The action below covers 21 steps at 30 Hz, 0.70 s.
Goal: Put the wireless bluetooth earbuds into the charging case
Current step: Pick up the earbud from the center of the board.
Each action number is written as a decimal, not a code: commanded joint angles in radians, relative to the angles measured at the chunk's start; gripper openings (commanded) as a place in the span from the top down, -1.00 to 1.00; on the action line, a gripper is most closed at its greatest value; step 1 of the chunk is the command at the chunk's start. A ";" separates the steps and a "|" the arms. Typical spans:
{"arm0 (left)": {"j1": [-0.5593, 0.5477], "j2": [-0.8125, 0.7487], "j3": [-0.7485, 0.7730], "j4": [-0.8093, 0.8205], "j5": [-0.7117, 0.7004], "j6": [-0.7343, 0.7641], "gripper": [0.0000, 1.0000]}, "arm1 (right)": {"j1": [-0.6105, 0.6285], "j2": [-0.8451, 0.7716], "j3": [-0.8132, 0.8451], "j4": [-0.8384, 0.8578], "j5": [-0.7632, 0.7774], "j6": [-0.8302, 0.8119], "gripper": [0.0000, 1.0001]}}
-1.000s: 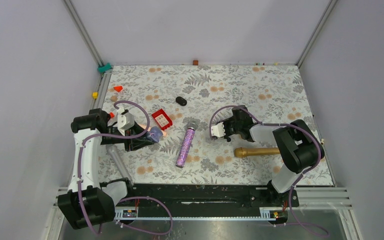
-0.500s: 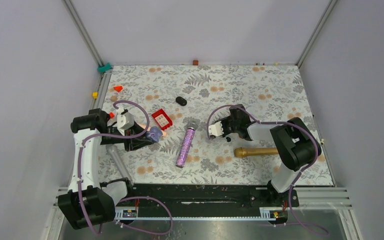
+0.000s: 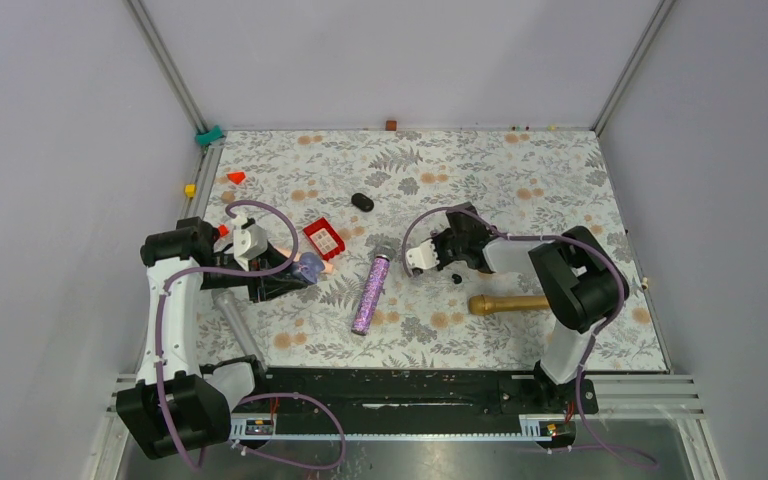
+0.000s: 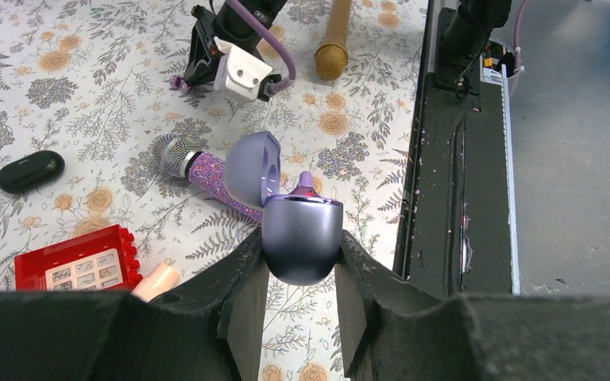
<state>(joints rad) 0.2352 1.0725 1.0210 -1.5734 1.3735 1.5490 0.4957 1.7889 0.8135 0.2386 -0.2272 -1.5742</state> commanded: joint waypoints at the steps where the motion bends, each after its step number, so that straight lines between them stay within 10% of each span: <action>1: 0.009 -0.022 0.009 -0.038 0.050 0.030 0.98 | 0.029 0.050 0.050 -0.136 0.020 0.017 0.67; 21: 0.009 -0.036 -0.007 -0.038 0.056 0.052 0.94 | 0.053 -0.127 0.307 -0.543 -0.097 0.539 0.90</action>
<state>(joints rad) 0.2375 1.0657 1.0206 -1.5738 1.3743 1.5524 0.5388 1.7901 1.0344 -0.1261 -0.2306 -1.2522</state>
